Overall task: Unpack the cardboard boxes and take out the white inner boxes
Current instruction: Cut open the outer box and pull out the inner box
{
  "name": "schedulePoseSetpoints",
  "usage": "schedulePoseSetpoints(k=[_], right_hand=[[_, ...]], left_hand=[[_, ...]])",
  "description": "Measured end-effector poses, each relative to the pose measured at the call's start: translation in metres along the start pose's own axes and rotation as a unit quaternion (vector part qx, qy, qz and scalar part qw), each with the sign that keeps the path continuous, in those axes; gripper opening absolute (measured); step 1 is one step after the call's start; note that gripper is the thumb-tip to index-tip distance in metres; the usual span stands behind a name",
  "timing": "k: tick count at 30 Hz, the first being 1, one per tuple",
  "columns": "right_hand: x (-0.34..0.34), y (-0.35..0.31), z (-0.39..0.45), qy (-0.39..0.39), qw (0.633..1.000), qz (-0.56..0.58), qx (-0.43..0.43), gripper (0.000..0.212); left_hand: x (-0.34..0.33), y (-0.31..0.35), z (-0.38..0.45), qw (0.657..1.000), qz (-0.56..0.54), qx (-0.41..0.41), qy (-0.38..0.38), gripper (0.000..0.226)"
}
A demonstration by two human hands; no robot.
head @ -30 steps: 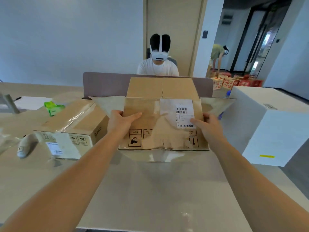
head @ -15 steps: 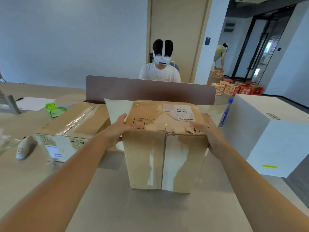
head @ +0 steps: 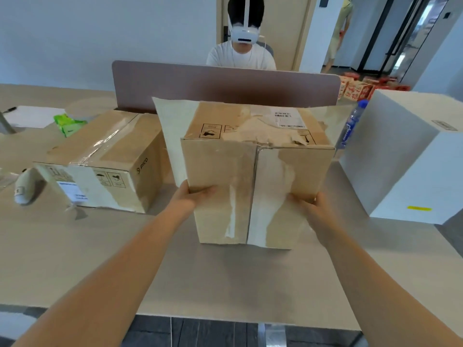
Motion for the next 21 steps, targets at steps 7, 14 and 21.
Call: schedulePoseSetpoints(k=[7, 14, 21], right_hand=[[-0.012, -0.028, -0.009, 0.062, 0.998, 0.009, 0.020, 0.056], [-0.014, -0.088, -0.024, 0.102, 0.986, -0.093, 0.098, 0.065], [-0.011, -0.109, -0.007, 0.072, 0.970, -0.223, 0.058, 0.066]], left_hand=[[0.006, 0.013, 0.010, 0.999, 0.003, -0.033, 0.043, 0.047], [0.012, 0.059, 0.007, 0.988, 0.072, -0.126, 0.049, 0.073], [0.006, 0.082, 0.010, 0.987, 0.141, -0.076, -0.022, 0.075]])
Point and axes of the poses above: each hand's wrist, its own z-axis towards the middle knuckle, its own x-axis out of the back of the hand, y = z × x, the point moved 1 cm from there along z, towards the middle knuckle, and after that the axes turned 2 degrees about -z, right-handed, at the moved point
